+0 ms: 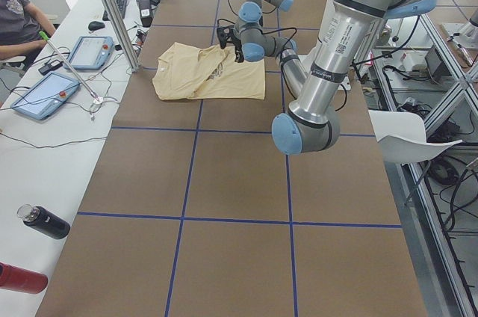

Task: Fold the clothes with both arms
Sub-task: 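Lower both grippers to the hem corners nearest the robot and grasp them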

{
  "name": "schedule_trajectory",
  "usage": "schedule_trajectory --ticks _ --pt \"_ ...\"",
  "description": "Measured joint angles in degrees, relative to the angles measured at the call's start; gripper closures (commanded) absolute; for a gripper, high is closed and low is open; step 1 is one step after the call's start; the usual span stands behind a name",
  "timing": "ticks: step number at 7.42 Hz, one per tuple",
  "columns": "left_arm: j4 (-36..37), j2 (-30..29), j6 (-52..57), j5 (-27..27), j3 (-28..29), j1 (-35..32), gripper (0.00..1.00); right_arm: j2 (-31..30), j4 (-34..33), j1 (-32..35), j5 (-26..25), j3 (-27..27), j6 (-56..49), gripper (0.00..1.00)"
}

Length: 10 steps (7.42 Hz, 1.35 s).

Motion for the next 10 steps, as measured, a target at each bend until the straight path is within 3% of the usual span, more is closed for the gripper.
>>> schedule_trajectory --ticks 5,7,10 --pt "1.4 4.1 0.0 0.2 -0.7 2.7 0.01 0.0 0.0 1.4 0.1 2.4 1.6 1.00" --pt "7.4 6.1 1.0 3.4 -0.6 7.6 0.01 0.0 0.0 2.0 0.1 3.1 2.1 1.00" --pt "11.7 8.4 2.1 5.7 0.5 12.3 0.10 0.0 0.0 2.9 0.4 3.9 2.5 1.00"
